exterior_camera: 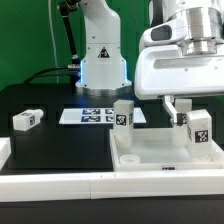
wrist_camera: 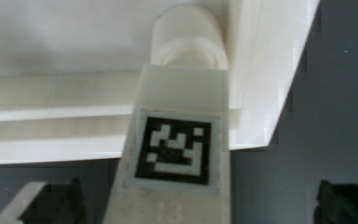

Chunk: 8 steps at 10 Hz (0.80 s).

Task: Assemble square table

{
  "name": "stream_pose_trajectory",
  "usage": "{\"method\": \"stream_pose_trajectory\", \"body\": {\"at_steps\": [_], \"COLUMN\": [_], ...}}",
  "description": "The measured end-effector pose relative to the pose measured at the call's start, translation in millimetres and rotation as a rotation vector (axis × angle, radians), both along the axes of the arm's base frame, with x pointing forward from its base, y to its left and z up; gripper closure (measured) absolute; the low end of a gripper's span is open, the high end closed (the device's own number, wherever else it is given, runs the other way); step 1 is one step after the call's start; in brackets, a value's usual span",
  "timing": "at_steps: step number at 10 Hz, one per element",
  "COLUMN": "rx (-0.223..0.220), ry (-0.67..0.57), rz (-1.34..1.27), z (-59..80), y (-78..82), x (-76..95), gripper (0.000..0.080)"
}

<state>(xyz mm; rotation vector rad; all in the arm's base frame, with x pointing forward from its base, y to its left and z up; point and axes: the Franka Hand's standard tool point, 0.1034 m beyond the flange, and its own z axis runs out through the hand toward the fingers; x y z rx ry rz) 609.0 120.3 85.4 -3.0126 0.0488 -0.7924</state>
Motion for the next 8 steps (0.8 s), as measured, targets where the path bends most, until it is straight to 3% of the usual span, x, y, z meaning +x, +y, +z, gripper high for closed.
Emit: {"method": "stream_pose_trajectory", "body": {"at_steps": [4,6,8], "rx": [0.029,0.059,0.089], "ry": [0.112,0.285,0.444], "rz": [-0.022,-0.027,-0.024], "z": [4.7,-2.7,1.4], "y": [-9.3,-11.8,-12.7], "x": [8.9,3.5,8.1], "gripper": [0.0151,0.0151,0.0151]}}
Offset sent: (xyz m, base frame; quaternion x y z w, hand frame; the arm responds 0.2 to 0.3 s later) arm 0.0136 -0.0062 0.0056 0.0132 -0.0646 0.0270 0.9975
